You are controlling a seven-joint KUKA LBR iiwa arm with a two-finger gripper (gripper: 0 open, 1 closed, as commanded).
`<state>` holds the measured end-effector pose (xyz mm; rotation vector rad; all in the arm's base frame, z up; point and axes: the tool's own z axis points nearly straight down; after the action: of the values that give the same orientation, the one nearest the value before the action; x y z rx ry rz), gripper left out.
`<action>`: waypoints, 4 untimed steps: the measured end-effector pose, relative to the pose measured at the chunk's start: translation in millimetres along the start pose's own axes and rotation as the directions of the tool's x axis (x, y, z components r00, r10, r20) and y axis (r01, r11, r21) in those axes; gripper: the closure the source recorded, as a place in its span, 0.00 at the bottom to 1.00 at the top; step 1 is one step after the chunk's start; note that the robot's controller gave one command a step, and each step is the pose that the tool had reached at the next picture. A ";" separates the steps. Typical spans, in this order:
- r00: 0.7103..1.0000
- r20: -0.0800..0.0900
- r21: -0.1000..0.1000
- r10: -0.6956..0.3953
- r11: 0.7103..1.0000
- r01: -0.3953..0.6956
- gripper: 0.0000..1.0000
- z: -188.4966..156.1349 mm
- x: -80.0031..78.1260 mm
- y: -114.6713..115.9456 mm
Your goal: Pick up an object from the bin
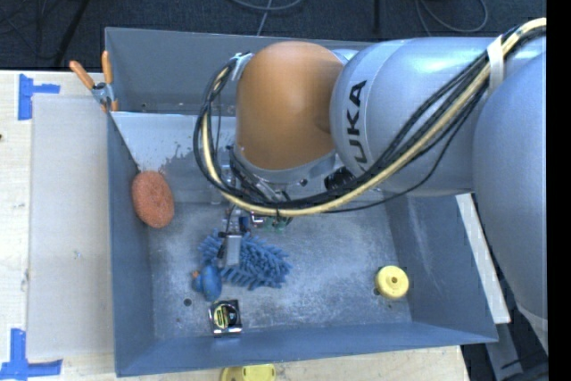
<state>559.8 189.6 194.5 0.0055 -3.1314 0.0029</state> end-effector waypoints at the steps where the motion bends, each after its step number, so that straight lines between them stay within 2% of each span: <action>1: 1.000 0.008 -0.002 0.004 1.000 -0.004 0.00 -4.9 -1.7 -1.0; 2: 0.998 0.014 -0.002 -0.059 0.998 0.059 0.00 35.4 10.3 -15.1; 3: 0.998 0.012 -0.002 -0.060 0.998 0.060 0.00 95.4 23.8 -39.4; 4: 0.944 0.010 -0.005 0.329 0.944 -0.329 1.00 125.2 10.6 -60.3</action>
Offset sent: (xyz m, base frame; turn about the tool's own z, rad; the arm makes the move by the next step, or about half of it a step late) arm -0.0304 -0.0390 -0.0976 -0.1422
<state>548.1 129.1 69.5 -0.5188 -3.0993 -0.0001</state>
